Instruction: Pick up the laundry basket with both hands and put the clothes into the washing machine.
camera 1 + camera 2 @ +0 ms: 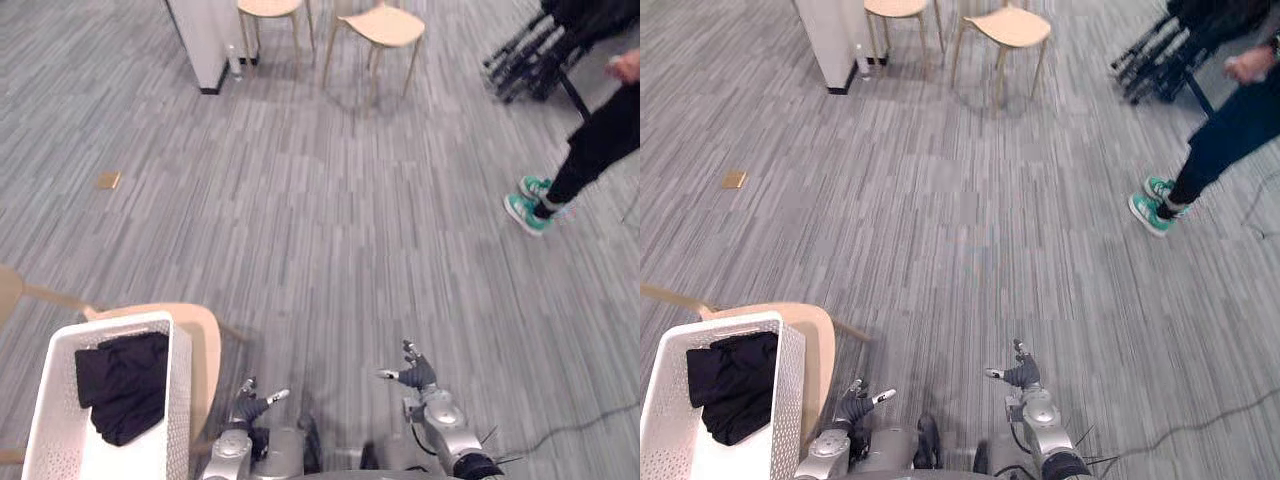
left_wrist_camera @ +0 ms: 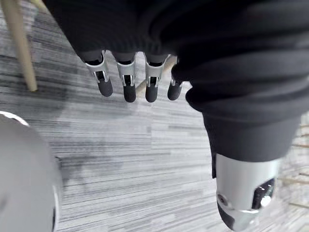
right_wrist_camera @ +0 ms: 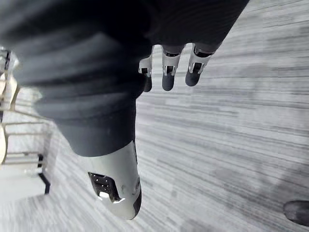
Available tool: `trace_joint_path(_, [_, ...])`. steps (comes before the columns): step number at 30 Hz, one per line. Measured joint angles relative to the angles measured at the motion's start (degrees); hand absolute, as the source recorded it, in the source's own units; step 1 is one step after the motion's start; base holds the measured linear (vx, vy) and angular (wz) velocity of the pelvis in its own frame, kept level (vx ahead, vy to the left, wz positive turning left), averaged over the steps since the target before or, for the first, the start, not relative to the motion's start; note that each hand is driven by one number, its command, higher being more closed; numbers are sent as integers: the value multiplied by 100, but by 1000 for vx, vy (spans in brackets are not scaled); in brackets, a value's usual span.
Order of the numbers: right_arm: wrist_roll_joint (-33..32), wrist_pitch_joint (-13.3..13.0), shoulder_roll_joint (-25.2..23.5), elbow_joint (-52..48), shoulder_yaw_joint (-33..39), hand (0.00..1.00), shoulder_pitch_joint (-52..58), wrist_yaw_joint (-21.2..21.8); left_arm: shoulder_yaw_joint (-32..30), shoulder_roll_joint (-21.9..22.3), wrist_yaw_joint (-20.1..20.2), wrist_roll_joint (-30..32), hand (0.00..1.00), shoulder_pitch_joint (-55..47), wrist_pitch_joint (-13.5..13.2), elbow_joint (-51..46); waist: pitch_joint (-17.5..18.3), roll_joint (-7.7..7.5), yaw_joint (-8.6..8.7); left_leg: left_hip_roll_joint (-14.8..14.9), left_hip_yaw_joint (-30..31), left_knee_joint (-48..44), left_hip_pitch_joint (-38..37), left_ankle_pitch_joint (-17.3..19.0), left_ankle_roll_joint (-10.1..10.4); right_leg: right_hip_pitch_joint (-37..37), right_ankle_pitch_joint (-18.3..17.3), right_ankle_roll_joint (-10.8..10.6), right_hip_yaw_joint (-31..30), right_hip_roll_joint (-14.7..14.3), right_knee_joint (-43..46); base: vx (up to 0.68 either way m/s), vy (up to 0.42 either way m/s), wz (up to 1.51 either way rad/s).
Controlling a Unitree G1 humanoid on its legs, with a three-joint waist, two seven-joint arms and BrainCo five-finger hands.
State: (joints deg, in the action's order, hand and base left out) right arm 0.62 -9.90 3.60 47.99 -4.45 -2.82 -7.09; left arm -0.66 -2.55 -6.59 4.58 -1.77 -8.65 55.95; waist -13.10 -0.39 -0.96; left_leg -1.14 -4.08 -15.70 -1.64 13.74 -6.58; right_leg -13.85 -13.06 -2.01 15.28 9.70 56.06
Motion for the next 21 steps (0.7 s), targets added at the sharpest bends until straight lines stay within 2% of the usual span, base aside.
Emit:
trace_joint_path(2, [-3,-2,7,-48,1,0,46,14,6,20,-9,6,0,61,57,0,-3,92,-4,63,708,10,-117,-1,2,-201,-136,-22,-421,-243,-1155,501,-134,180])
trace_joint_path(3, [-7,-8,10,-303,10,0,165,-6,7,66,-18,8,0,134,73,-1,7,89,4,87,1208,-95,-61,0,4,-359,-113,-61,-1102,-517,-1982,451,-251,219])
trace_joint_path(4, [-32,-32,15,-503,20,0,255,-29,47,125,-50,11,0,230,75,-2,14,98,27,80,1702,-294,68,38,74,-448,38,-263,-1979,-778,-2761,443,-278,236])
trace_joint_path(5, [-54,-39,18,-602,38,0,303,-41,69,161,-85,12,0,284,75,-4,28,90,24,51,1943,-468,177,112,221,-395,184,-426,-2347,-824,-3226,439,-302,261])
trace_joint_path(6, [-116,-62,-53,-816,68,0,493,-51,87,213,-105,14,0,323,72,-64,92,-44,-5,-112,2309,-794,338,339,668,-217,889,-576,-2722,-618,-4196,406,-381,260])
trace_joint_path(7, [-158,-68,55,-854,171,0,545,-68,23,421,-133,27,0,386,91,-117,62,205,-82,21,2649,-1080,410,666,1015,-134,1245,-622,-2260,-592,-4030,384,-371,268])
trace_joint_path(8, [-180,-60,105,-923,226,0,584,-99,16,561,-114,37,0,388,74,-172,132,310,-170,136,2647,-1145,645,583,1149,-104,1134,-532,-1898,-556,-3985,399,-436,214])
trace_joint_path(9, [-185,-60,124,-990,234,0,565,-136,92,574,-110,58,0,374,46,-221,139,319,-234,204,2666,-1097,700,432,1279,8,963,-433,-1543,-484,-3950,203,-262,175])
trace_joint_path(11, [-205,-100,118,-1167,254,0,572,-166,7,583,-131,55,0,374,55,-241,149,335,-312,446,2439,-892,725,129,1461,359,824,-280,-762,-412,-3937,202,-357,183])
trace_joint_path(13, [-214,-107,116,-1163,357,0,575,-176,45,578,-134,55,0,358,54,-242,151,270,-307,623,1912,-702,811,-112,1467,676,813,-261,-256,-285,-4064,120,-180,186])
trace_joint_path(14, [-227,-114,124,-1132,448,0,557,-224,145,568,-143,55,0,288,51,-240,215,160,-302,836,825,-419,919,-205,1393,886,808,-253,134,-178,-4288,81,-58,181])
trace_joint_path(16, [-233,-126,145,-1085,524,0,481,-291,353,531,-167,57,0,266,58,-231,286,234,-298,1021,-311,-161,996,-325,1215,990,807,-254,520,-110,-4420,62,26,146])
trace_joint_path(17, [-231,-123,128,-1031,577,0,431,-300,504,405,-212,59,0,275,63,-221,279,137,-299,1010,-1043,-53,1085,-488,1000,1036,793,-277,862,74,-4442,36,103,135])
trace_joint_path(19, [-223,-118,15,-1031,645,0,492,-299,552,242,-228,75,0,251,63,-221,303,-19,-299,934,-1446,-75,1141,-571,885,1285,787,-289,1295,234,-4559,22,142,120])
trace_joint_path(21, [-182,-119,-129,-1081,666,0,522,-302,549,87,-231,91,0,128,56,-229,387,-149,-297,746,-1307,-53,1128,-609,826,1508,777,-306,1556,348,-4632,42,162,91])
